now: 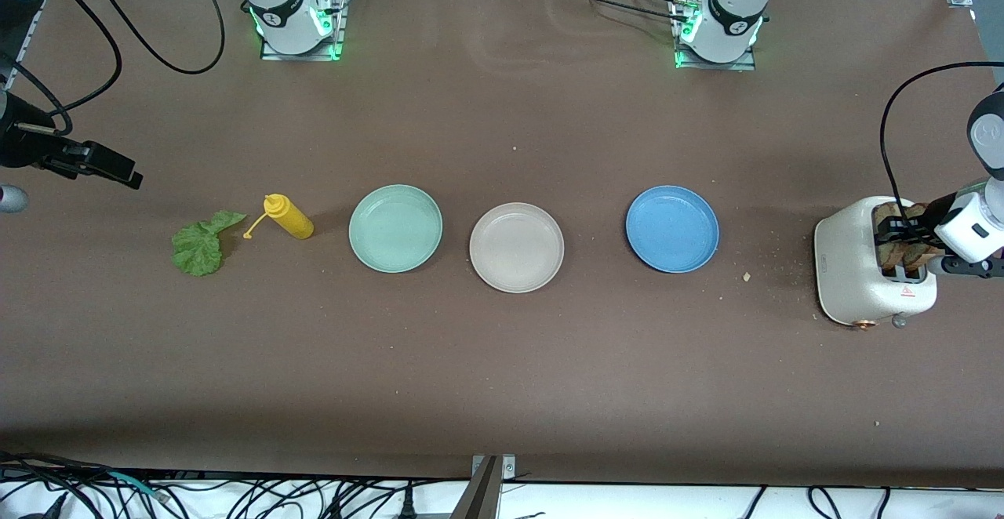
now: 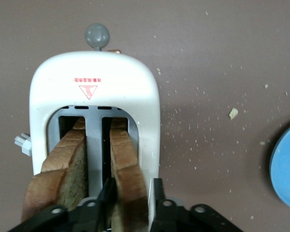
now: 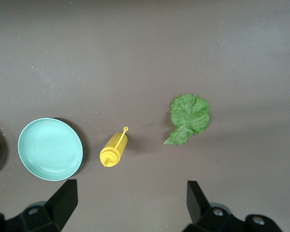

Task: Make sandwich in beige plate with both arms
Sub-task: 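Grasp the bread slice with the left gripper and lift it out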

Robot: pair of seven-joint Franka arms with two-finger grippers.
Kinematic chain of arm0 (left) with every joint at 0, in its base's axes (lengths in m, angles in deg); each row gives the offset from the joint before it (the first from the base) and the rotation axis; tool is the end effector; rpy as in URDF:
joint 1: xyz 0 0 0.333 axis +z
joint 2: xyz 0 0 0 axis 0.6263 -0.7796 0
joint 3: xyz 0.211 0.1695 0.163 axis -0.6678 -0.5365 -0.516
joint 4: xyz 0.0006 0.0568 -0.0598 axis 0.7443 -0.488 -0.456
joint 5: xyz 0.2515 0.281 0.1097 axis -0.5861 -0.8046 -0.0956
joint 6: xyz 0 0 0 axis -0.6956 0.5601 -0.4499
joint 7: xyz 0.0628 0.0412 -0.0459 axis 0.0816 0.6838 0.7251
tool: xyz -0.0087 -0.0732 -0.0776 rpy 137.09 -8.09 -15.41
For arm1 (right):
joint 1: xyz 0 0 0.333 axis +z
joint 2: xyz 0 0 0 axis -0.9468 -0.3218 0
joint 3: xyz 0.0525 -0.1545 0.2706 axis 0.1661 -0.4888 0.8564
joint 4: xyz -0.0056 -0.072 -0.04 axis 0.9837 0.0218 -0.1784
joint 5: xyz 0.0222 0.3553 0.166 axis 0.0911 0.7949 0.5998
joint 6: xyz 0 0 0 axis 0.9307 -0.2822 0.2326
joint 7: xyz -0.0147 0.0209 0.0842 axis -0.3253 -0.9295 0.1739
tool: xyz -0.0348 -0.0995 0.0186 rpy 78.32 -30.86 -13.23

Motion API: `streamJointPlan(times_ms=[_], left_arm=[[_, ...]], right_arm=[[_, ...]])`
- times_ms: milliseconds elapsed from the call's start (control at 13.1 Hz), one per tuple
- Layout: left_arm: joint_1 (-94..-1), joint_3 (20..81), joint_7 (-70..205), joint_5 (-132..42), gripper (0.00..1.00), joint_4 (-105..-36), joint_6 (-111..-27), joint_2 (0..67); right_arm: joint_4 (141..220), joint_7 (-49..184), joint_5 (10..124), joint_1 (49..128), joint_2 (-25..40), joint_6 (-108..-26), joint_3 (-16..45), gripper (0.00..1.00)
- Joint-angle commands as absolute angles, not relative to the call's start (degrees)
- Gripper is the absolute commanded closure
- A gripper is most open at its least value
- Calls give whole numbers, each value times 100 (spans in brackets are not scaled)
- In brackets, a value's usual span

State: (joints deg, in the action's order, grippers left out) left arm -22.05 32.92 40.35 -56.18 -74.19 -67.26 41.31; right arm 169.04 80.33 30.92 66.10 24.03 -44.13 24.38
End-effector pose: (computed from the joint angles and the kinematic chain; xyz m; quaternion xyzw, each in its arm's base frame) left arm 0.5981 0.1738 0.3664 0.9975 -0.0490 -0.0513 0.0025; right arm 0.5945 -0.0105 0.5816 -0.9966 0.0794 0.0150 0.0135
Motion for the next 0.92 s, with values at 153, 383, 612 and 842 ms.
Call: streamJointPlan(times_ms=[153,383,612,842], left_arm=[[-2208,3348,3481,-6152,100,-6630,-5524,4198],[-2234,3374,3498,-6073,100,-6014,-4917,4171],[-2356,3392,3481,-6064,100,-5460,-4512,4154],[-2629,3383,3586,-5496,100,-5327,-4441,4145]], right_arm=[[17097,7957,3005,6587,2572,-4514,2469,0],[17097,7957,3005,6587,2572,-4514,2469,0],[17097,7957,3005,6587,2572,-4514,2469,0],[17105,7957,3005,6587,2572,-4514,2470,0]])
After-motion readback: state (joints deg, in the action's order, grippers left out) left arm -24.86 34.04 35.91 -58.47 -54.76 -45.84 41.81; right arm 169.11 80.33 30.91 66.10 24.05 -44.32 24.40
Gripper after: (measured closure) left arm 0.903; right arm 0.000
